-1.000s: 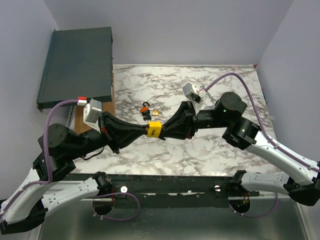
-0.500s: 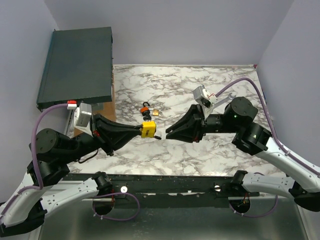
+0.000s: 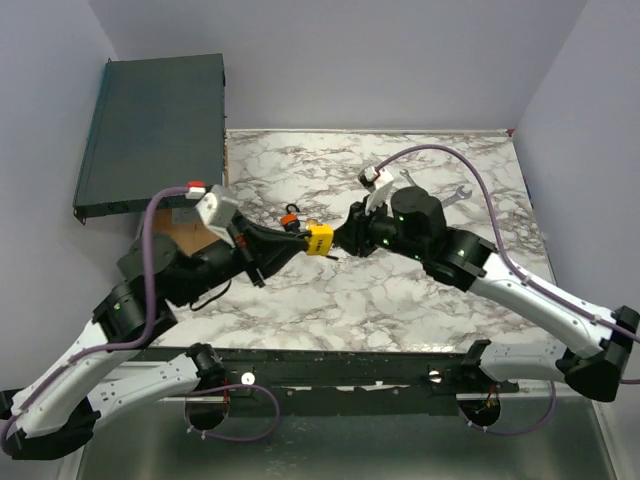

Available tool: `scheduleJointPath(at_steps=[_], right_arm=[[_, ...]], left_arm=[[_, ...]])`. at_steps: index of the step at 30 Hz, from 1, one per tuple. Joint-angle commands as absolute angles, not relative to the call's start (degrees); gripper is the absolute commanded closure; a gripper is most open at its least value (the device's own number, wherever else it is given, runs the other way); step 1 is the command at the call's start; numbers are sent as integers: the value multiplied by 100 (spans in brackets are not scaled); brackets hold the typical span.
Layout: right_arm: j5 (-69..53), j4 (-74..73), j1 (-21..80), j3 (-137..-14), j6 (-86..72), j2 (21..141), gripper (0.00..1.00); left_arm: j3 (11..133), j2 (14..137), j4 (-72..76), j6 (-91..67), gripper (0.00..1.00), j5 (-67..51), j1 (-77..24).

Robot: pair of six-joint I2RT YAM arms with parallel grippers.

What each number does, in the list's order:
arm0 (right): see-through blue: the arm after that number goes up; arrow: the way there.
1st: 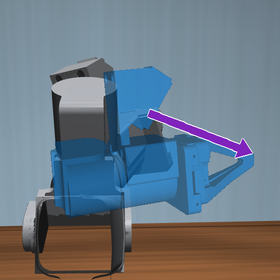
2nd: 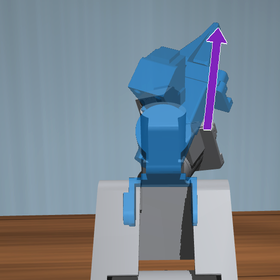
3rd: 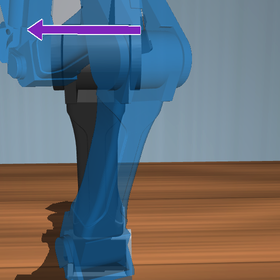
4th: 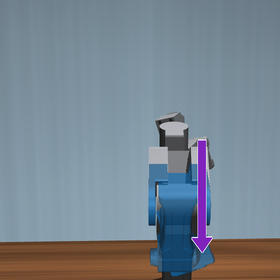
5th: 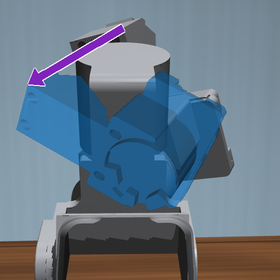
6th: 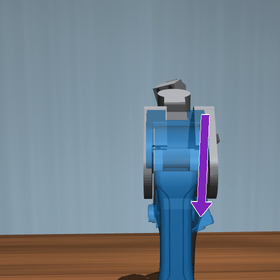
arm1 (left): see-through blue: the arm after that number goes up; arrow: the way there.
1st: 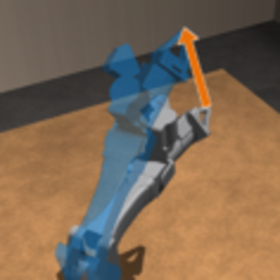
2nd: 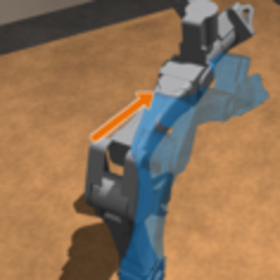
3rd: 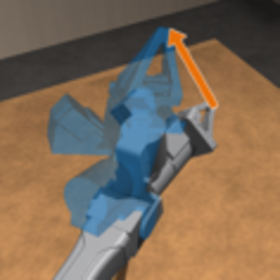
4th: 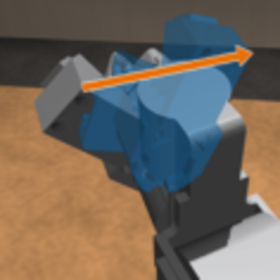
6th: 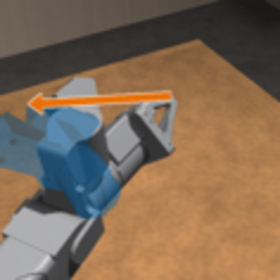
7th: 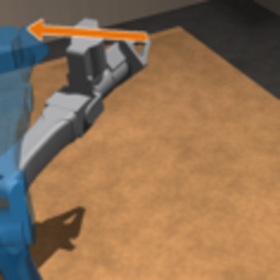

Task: Lock with the key
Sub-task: Place the lock at the center of the board.

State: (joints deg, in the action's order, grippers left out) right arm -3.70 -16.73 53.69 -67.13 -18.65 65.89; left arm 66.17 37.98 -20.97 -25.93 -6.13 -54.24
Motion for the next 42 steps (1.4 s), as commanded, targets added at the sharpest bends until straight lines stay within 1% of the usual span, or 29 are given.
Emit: scheduleJointPath(at_steps=[1, 4, 5, 10, 17, 21, 27, 31, 36, 42], right_arm=[[827, -2437, 4447, -6790, -2704, 7095, 99], [172, -2345, 3239, -6335, -3187, 7168, 99], [83, -2307, 3004, -6220, -3276, 7174, 99], [242, -2346, 2231, -5814, -3622, 7220, 99], [290, -2427, 1134, -5351, -3781, 7205, 99], [472, -2426, 870, -5210, -3872, 7291, 99], [675, -2269, 743, -4920, -4073, 7560, 99], [1090, -2250, 645, -4607, -4090, 7596, 99], [1327, -2358, 351, -4344, -4110, 7679, 99], [1410, -2360, 308, -4111, -4168, 7670, 99]], left_arm=[[6340, 4386, -1102, -2795, 100, -710, -5078], [6137, 4870, -594, -3223, 100, -1110, -4675], [6044, 5031, -384, -3394, 100, -1270, -4562], [6022, 6235, 515, -3748, 100, -1663, -4415], [6533, 8287, 1480, -4395, 100, -2379, -4403], [6975, 9442, 1924, -4773, 100, -2738, -4454], [7748, 10949, 2089, -5192, 100, -2909, -4589], [8365, 11826, 2042, -5438, 100, -2977, -4836], [8701, 12579, 2109, -5904, 100, -2947, -4952], [8910, 13038, 2084, -6117, 100, -2781, -5058]])
